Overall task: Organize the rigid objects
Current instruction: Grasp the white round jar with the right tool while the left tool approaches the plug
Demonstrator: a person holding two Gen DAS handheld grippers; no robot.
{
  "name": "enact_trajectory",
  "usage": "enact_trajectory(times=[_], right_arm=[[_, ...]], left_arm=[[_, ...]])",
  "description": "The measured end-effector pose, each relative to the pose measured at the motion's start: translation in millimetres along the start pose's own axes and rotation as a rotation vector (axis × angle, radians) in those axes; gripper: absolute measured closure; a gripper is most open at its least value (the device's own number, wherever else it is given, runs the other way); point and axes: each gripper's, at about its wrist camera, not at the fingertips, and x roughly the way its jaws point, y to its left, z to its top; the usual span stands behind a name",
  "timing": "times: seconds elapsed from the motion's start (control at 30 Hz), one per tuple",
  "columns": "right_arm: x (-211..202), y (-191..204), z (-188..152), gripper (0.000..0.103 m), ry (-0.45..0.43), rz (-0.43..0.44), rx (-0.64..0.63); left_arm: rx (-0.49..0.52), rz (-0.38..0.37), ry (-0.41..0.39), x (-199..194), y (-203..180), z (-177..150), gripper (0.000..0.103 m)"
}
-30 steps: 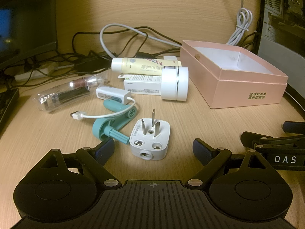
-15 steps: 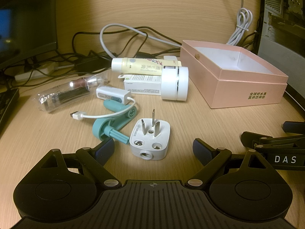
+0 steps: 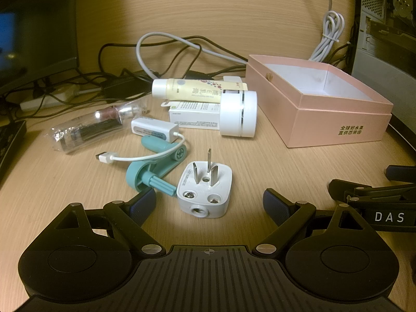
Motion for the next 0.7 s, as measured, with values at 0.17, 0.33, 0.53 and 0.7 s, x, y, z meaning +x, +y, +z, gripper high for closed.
enact_trajectory(times=[0.17, 0.33, 0.53, 0.7], right_arm=[[0.4, 0.5, -0.3, 0.000, 0.000, 0.003, -0.003], [1.2, -0.8, 3.7, 0.000, 0.053, 0.023, -0.019], [1.7, 1.5, 6.9, 0.000, 0.108, -0.004, 0.003], [2.1, 1.1, 8.7, 0.000, 0.129, 0.023, -0.023]], left_arm=[[-0.007, 0.004, -0.004, -0.5, 0.6, -0.2, 0.012], [-0.076, -0.048, -0.023, -13.6, 16.1, -1.2, 0.024], [-0.087, -0.037, 0.017, -27.9, 53.7, 26.4, 0.026], [-0.095, -0.087, 0.136, -1.3, 70.3, 41.1, 0.030]])
